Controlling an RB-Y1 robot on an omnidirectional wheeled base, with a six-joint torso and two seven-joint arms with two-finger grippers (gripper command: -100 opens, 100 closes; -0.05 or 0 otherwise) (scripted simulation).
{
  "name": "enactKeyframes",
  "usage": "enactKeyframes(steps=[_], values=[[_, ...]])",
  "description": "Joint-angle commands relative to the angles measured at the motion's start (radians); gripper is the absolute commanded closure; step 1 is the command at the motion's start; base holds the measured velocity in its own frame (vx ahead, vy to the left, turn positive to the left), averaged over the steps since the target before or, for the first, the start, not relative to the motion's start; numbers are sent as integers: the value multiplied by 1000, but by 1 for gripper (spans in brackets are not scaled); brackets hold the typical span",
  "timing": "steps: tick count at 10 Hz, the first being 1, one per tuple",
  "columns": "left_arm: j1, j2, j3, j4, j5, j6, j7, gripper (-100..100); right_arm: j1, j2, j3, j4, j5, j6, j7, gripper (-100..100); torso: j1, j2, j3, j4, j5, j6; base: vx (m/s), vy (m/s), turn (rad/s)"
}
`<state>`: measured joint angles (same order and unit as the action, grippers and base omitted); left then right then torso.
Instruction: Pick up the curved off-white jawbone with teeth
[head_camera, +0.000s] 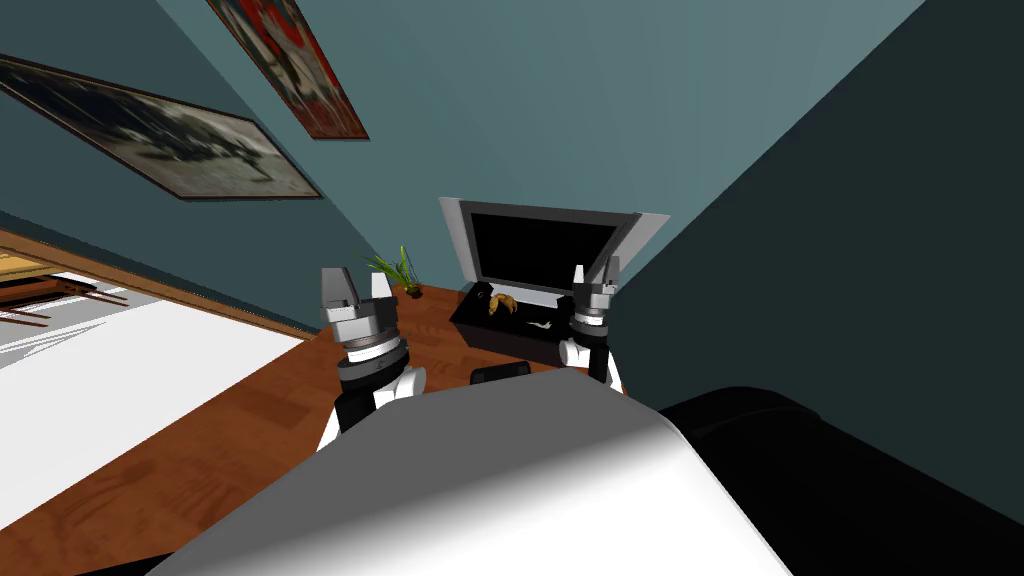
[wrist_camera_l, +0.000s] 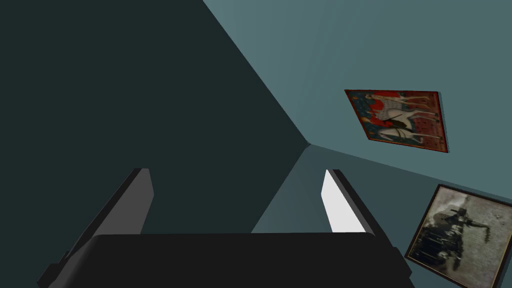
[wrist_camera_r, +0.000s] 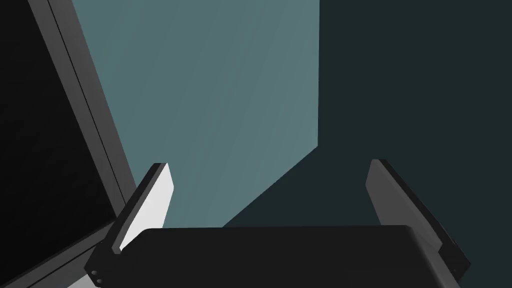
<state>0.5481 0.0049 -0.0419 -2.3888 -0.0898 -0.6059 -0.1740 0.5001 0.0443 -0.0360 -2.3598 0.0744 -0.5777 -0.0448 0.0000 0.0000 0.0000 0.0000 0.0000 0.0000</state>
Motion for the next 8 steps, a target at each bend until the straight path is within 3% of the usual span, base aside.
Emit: enactKeyframes(steps=[1, 5, 8], values=[[0, 0, 0, 0, 0, 0, 0, 0, 1, -38, -1, 6, 3, 4, 11, -100, 0, 0, 0, 0, 0, 0, -3, 8, -16], [0, 0, 0, 0, 0, 0, 0, 0, 6, -158, -12, 48, 27, 26, 68, -100, 1, 1, 1, 0, 0, 0, -14, 24, -12], [0, 0, 0, 0, 0, 0, 0, 0, 8, -248, -25, 108, 65, 52, 123, -100, 2, 1, 1, 0, 0, 0, -15, 28, 50]])
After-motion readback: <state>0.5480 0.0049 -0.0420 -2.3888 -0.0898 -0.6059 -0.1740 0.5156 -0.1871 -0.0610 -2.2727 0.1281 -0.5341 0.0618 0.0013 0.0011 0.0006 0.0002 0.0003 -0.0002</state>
